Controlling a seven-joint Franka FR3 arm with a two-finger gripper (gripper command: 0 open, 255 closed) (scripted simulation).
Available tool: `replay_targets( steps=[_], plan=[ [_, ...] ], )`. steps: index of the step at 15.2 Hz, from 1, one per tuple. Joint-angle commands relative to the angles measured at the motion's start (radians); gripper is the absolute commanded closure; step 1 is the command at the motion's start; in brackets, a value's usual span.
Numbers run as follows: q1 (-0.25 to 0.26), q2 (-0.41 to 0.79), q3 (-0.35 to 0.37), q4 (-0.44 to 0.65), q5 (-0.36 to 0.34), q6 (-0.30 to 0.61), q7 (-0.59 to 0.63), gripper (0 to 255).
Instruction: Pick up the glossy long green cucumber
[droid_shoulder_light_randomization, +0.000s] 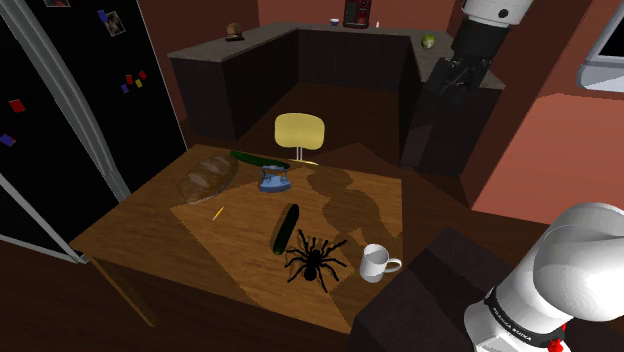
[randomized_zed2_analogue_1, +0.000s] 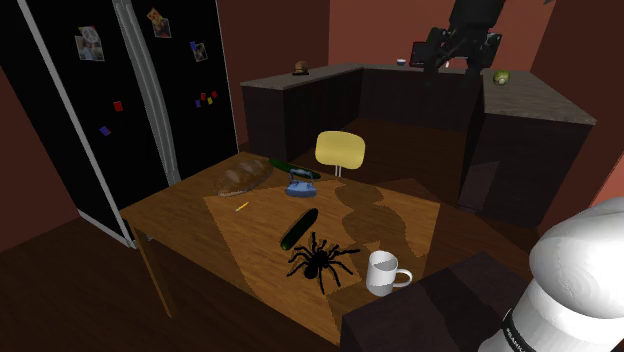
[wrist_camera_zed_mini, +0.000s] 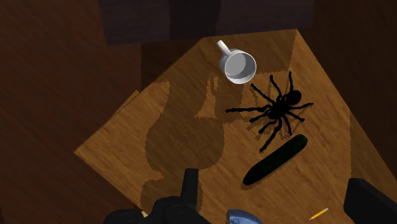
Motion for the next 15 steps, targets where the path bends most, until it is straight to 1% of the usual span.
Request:
replay_targets(
  steps=[1, 8, 15],
  plan=[
    [0.000, 0.000, 0.000, 0.000, 0.000, 0.000, 0.000, 0],
    [-0.010, 0.083, 0.104, -0.135, 0.056, 0.211, 0.174, 0],
    [-0.021, 0.249, 0.208, -0.198, 0.095, 0.431, 0.348, 0]
  ],
)
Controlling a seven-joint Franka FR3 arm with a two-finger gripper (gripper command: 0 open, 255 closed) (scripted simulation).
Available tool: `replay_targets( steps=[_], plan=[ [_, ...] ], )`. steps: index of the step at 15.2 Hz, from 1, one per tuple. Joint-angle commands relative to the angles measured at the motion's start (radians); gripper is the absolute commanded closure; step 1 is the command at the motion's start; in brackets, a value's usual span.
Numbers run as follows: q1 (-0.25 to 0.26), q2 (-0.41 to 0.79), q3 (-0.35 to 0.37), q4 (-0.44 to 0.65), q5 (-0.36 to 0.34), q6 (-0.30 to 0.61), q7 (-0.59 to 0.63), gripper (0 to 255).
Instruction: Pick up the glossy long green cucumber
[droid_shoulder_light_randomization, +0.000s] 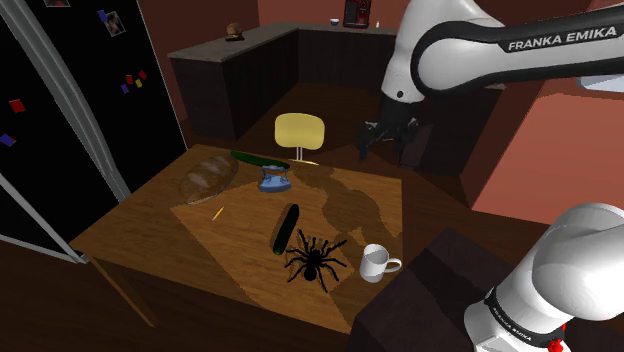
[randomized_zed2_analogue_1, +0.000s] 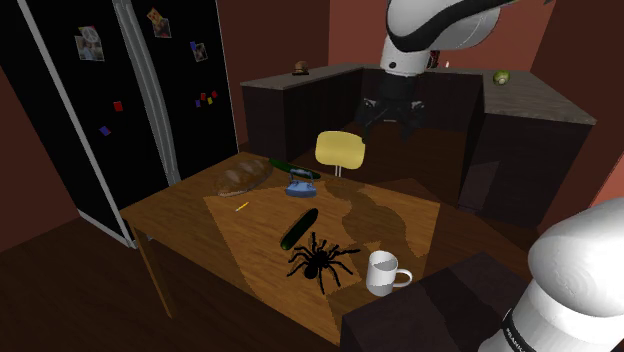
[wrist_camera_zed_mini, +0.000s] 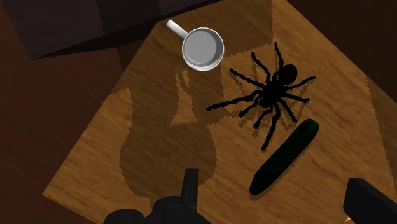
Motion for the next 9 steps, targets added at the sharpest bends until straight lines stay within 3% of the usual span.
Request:
replay_targets(
  steps=[1, 9],
  plan=[
    [-0.005, 0.055, 0.029, -0.012, 0.007, 0.067, 0.051, 0],
    [-0.038, 0.338, 0.140, 0.023, -0.019, 0.303, 0.272, 0]
  ],
)
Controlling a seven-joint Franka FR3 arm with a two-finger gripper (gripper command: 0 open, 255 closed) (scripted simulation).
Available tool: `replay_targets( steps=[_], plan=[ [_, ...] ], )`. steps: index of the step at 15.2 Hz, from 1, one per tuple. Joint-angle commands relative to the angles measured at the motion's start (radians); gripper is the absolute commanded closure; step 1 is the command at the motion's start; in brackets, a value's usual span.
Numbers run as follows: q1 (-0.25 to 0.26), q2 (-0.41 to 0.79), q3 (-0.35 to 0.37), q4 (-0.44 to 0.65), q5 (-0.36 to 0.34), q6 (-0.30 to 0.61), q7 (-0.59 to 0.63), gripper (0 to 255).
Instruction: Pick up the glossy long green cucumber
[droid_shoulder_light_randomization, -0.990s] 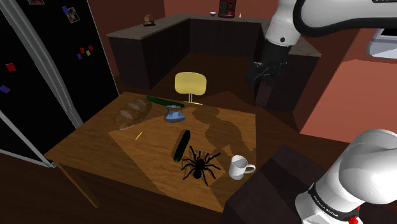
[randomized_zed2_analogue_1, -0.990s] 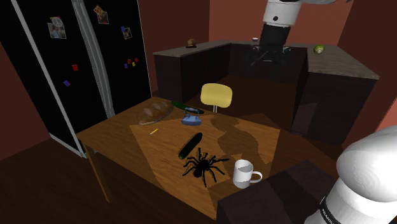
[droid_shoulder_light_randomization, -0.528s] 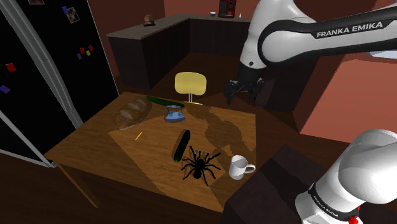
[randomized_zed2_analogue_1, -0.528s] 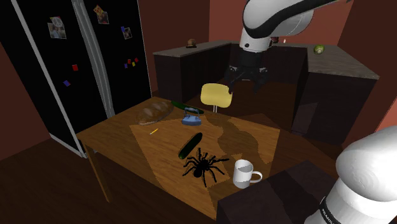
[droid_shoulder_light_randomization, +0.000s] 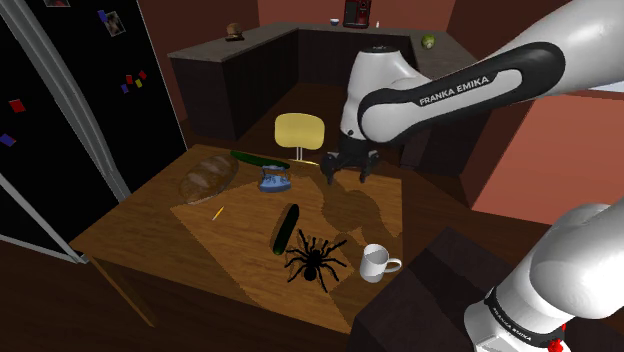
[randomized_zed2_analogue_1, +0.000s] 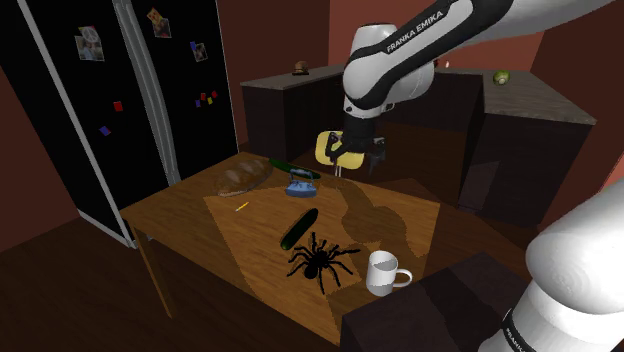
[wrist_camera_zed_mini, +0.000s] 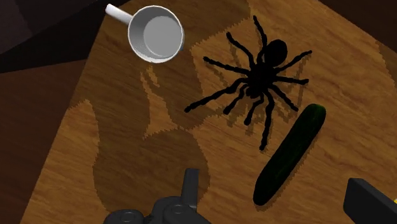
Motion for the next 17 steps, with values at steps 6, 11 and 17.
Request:
replay_targets(
  steps=[6, 11, 17],
  plan=[
    [-0.025, 0.287, 0.064, 0.099, -0.111, 0.166, 0.235, 0],
    [0.000, 0.501, 0.050, 0.213, -0.230, 0.240, 0.414, 0],
    [0.071, 0.748, -0.016, 0.392, -0.323, 0.285, 0.580, 0]
  ],
)
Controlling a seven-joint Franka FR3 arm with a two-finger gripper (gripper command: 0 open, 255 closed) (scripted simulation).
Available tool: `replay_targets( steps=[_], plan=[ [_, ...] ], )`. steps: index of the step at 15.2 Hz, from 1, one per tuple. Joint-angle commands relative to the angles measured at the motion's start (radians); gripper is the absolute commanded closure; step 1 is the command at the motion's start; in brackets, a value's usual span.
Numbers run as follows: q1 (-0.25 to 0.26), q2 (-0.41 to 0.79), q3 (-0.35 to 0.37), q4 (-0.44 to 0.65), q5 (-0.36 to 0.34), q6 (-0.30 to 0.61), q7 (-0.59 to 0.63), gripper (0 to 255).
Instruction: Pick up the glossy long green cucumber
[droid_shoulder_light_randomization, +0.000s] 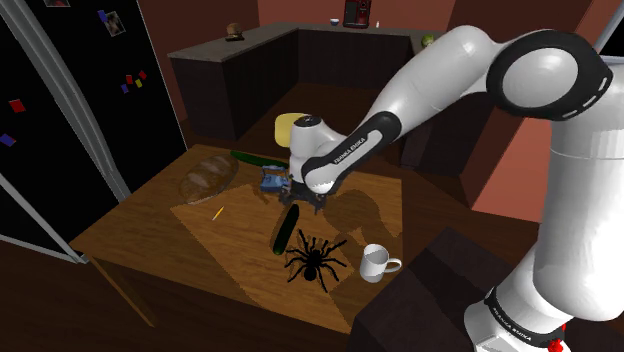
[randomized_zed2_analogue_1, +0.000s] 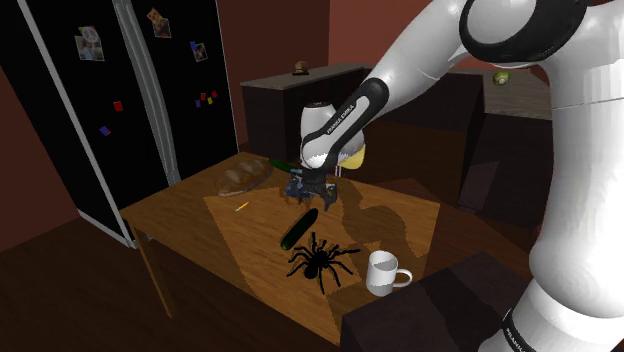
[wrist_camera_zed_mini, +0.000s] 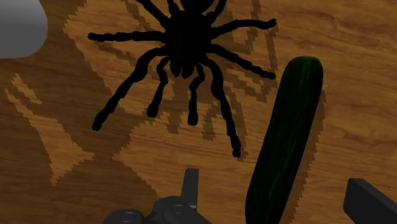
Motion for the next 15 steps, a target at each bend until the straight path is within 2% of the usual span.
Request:
replay_targets(
  steps=[1, 9, 15],
  plan=[
    [0.024, 0.080, -0.023, 0.063, -0.020, 0.012, 0.047, 0],
    [0.100, 0.388, -0.095, 0.370, -0.032, 0.002, 0.163, 0],
    [0.111, 0.456, -0.109, 0.400, -0.043, 0.042, 0.169, 0]
  ],
)
